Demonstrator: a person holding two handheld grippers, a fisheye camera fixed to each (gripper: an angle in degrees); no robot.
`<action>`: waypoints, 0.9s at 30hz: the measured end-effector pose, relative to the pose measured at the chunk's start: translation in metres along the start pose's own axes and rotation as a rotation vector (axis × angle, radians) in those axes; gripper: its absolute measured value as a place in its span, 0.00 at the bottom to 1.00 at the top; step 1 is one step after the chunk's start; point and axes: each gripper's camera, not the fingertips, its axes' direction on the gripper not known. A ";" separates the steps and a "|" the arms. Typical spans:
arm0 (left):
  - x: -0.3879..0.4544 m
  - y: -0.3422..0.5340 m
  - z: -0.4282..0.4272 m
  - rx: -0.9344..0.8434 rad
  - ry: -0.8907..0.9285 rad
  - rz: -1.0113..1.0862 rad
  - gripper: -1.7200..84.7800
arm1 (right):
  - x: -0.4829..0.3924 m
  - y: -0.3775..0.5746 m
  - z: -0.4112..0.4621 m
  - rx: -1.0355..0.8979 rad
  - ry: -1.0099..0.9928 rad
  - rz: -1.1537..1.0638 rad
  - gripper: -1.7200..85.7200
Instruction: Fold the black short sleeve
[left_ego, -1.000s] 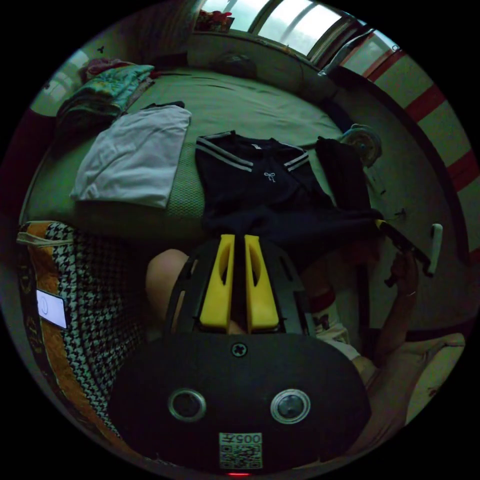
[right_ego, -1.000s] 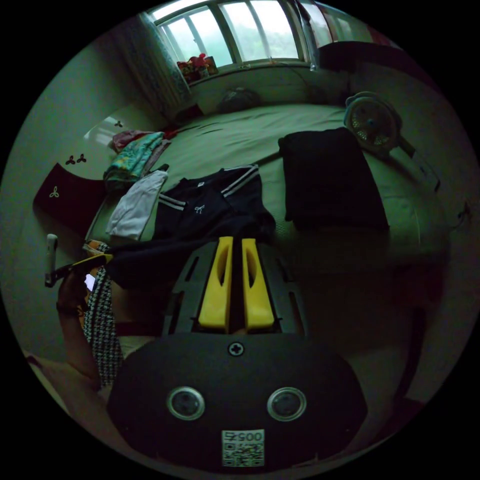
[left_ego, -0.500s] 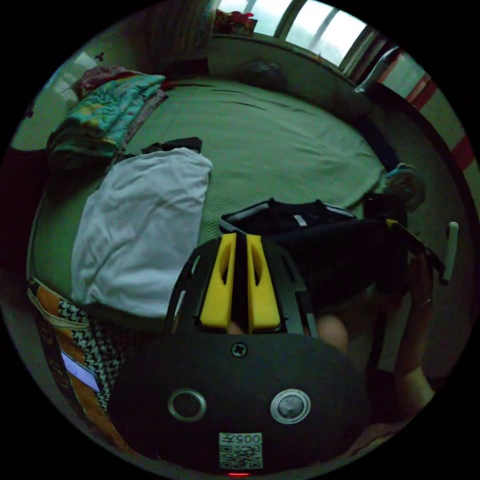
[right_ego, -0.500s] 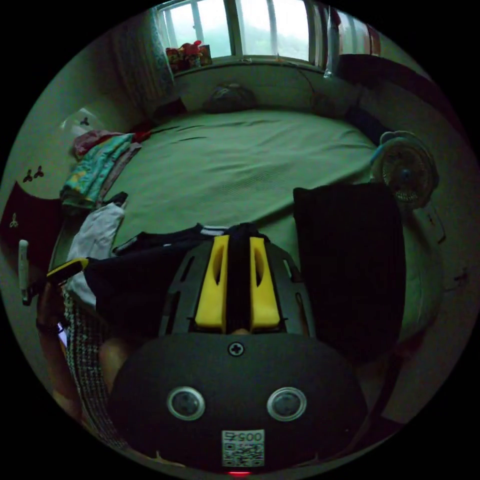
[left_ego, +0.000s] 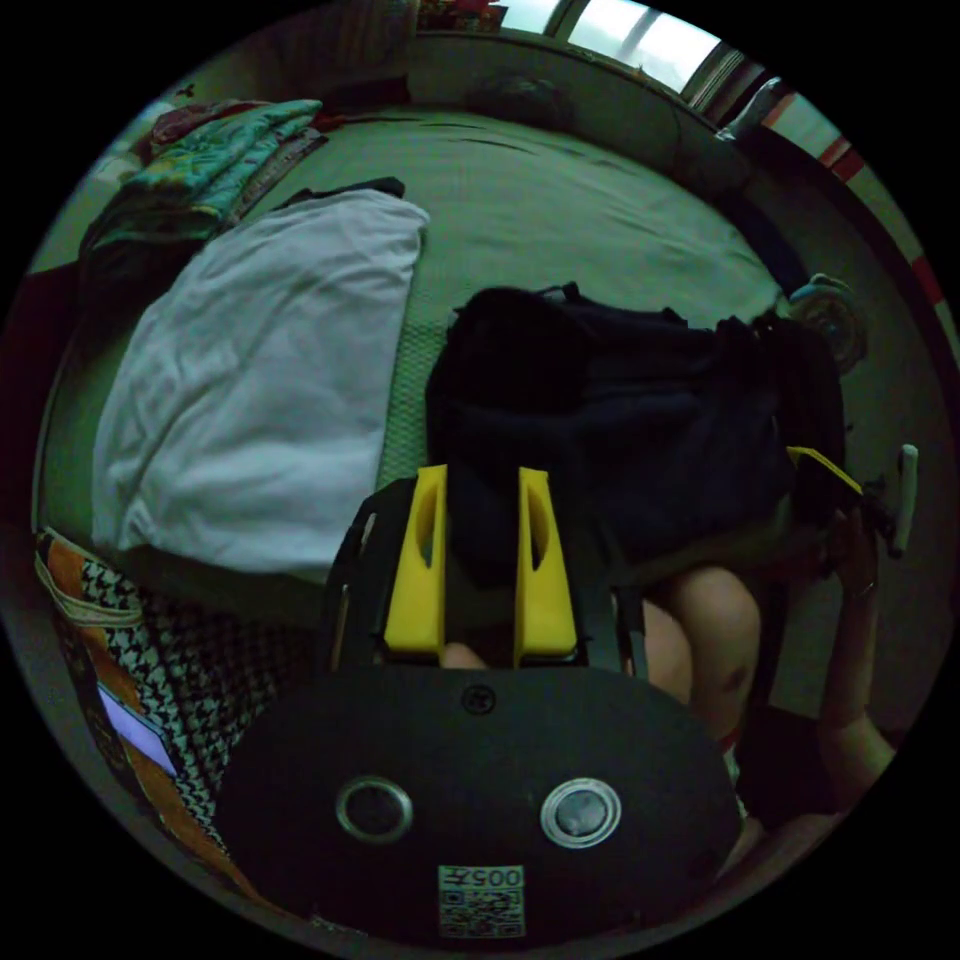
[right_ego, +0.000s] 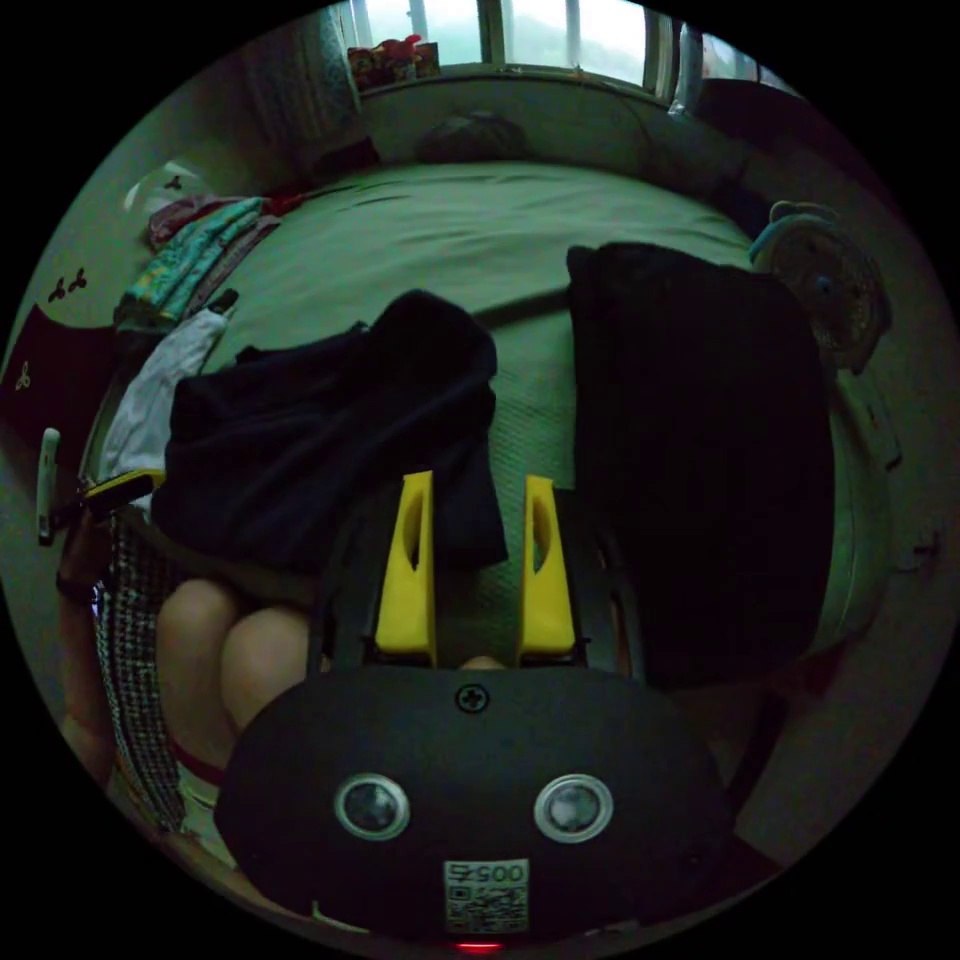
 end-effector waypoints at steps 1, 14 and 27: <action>0.000 0.000 0.004 -0.009 0.007 0.000 0.15 | -0.002 -0.002 0.006 -0.015 0.010 -0.012 0.14; 0.012 0.007 0.008 -0.040 -0.003 0.072 0.05 | -0.015 0.001 0.005 -0.055 0.075 -0.130 0.01; 0.014 0.003 -0.031 0.090 -0.070 0.076 0.06 | -0.013 -0.020 -0.023 0.061 0.046 -0.098 0.10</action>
